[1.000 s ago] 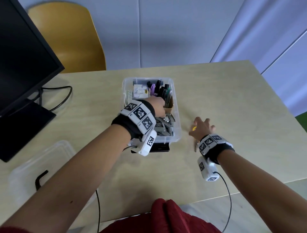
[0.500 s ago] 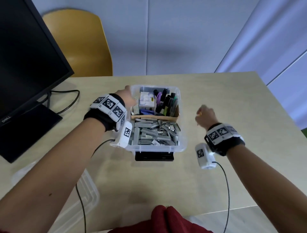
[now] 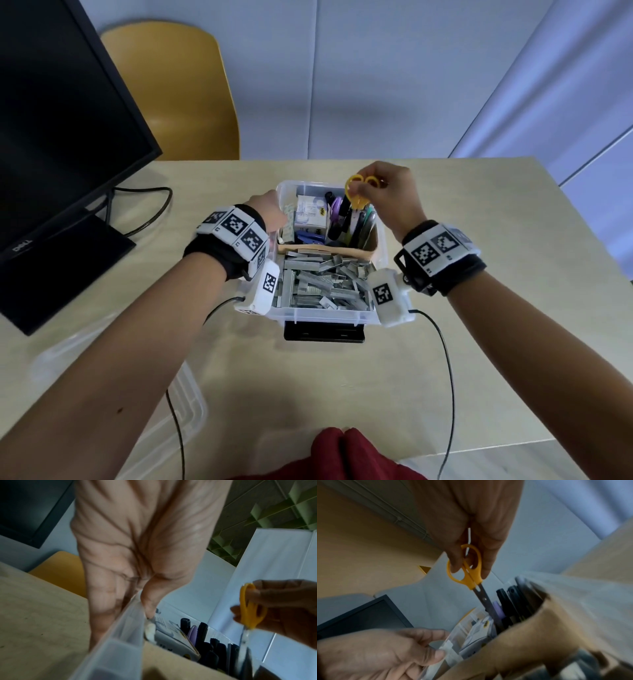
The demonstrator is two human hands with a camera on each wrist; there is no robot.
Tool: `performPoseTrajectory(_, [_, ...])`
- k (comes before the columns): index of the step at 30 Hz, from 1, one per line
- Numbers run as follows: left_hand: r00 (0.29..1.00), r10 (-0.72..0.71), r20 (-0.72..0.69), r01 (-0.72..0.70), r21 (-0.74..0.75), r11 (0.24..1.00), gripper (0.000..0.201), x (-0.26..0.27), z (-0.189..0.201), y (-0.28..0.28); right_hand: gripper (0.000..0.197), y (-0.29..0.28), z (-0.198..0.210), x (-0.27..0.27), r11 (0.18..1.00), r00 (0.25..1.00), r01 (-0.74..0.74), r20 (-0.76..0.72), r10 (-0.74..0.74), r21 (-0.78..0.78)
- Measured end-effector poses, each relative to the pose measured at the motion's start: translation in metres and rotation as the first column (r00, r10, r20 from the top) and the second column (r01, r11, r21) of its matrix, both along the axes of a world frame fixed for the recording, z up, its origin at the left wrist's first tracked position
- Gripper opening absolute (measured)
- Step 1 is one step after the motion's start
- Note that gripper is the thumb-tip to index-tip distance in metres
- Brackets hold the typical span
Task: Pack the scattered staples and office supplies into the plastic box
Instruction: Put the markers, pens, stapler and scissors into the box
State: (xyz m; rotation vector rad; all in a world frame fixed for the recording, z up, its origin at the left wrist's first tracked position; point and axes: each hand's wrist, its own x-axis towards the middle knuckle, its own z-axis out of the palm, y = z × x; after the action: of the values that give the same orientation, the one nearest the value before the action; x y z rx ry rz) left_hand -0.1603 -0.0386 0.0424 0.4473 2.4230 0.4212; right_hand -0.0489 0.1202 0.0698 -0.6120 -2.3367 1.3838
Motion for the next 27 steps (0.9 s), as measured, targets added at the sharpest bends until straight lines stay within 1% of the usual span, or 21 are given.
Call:
performPoseTrajectory(3, [1.0, -0.009, -0.001, 0.009, 0.005, 1.0, 0.053, -0.002, -0.001, 0.0, 0.004, 0.001, -0.007, 0.003, 0.994, 0.996, -0.035, 0.09, 0.026, 0.099])
performPoseTrajectory(5, [1.0, -0.004, 0.003, 0.004, 0.007, 1.0, 0.052, -0.002, -0.002, 0.0, 0.012, 0.003, -0.005, 0.005, 0.98, 0.991, -0.046, 0.135, 0.02, 0.195])
performPoseTrajectory(6, [1.0, -0.002, 0.004, 0.002, 0.004, 1.0, 0.052, -0.002, -0.001, 0.0, 0.014, 0.005, -0.003, 0.006, 0.966, 0.984, -0.081, 0.173, 0.039, 0.244])
performPoseTrajectory(7, [1.0, -0.002, 0.0, 0.002, 0.002, 1.0, 0.051, -0.002, -0.001, 0.0, 0.016, 0.005, 0.0, 0.007, 0.939, 0.967, -0.142, 0.248, 0.064, 0.312])
performPoseTrajectory(8, [1.0, -0.008, -0.012, 0.008, -0.006, 1.0, 0.05, -0.002, -0.001, 0.0, 0.018, 0.005, 0.002, 0.009, 0.899, 0.932, -0.225, 0.352, 0.086, 0.375])
performPoseTrajectory(9, [1.0, -0.015, -0.025, 0.015, -0.016, 1.0, 0.049, -0.002, -0.002, 0.0, 0.019, 0.006, 0.0, 0.01, 0.864, 0.891, -0.301, 0.443, 0.103, 0.404])
performPoseTrajectory(11, [0.999, -0.024, -0.047, 0.022, -0.026, 0.999, 0.048, -0.003, -0.002, 0.0, 0.017, 0.008, -0.005, 0.012, 0.851, 0.818, -0.391, 0.556, 0.146, 0.352])
performPoseTrajectory(13, [0.999, -0.015, -0.047, 0.014, -0.021, 1.0, 0.049, -0.003, -0.003, 0.0, 0.018, 0.006, -0.013, 0.013, 0.784, 0.753, -0.499, 0.632, 0.182, 0.368])
performPoseTrajectory(15, [0.999, 0.0, -0.038, -0.001, -0.007, 1.0, 0.049, -0.002, -0.002, 0.0, 0.021, 0.0, -0.019, 0.014, 0.687, 0.703, -0.579, 0.696, 0.147, 0.44])
performPoseTrajectory(18, [0.998, -0.006, -0.056, 0.006, -0.008, 1.0, 0.05, 0.0, -0.001, 0.001, 0.025, -0.007, -0.022, 0.016, 0.541, 0.679, -0.642, 0.731, 0.07, 0.544])
performPoseTrajectory(20, [0.998, -0.011, -0.07, 0.009, -0.017, 1.0, 0.049, 0.002, 0.0, 0.001, 0.027, -0.007, -0.022, 0.016, 0.495, 0.657, -0.671, 0.752, 0.051, 0.553])
performPoseTrajectory(22, [0.996, -0.02, -0.088, 0.018, -0.028, 0.999, 0.049, 0.004, 0.001, 0.0, 0.024, -0.007, -0.021, 0.015, 0.486, 0.63, -0.692, 0.775, 0.045, 0.534])
performPoseTrajectory(24, [0.996, -0.016, -0.091, 0.015, -0.011, 1.0, 0.05, 0.005, 0.002, -0.002, 0.021, -0.01, -0.018, 0.015, 0.498, 0.594, -0.709, 0.803, 0.041, 0.499])
performPoseTrajectory(26, [0.996, -0.008, -0.09, 0.01, 0.022, 1.0, 0.05, 0.008, 0.003, -0.005, 0.021, -0.01, -0.014, 0.014, 0.553, 0.577, -0.698, 0.815, 0.056, 0.456])
performPoseTrajectory(27, [0.997, -0.003, -0.079, 0.007, 0.046, 0.999, 0.05, 0.01, 0.004, -0.009, 0.022, -0.01, -0.012, 0.014, 0.586, 0.591, -0.675, 0.804, 0.067, 0.447])
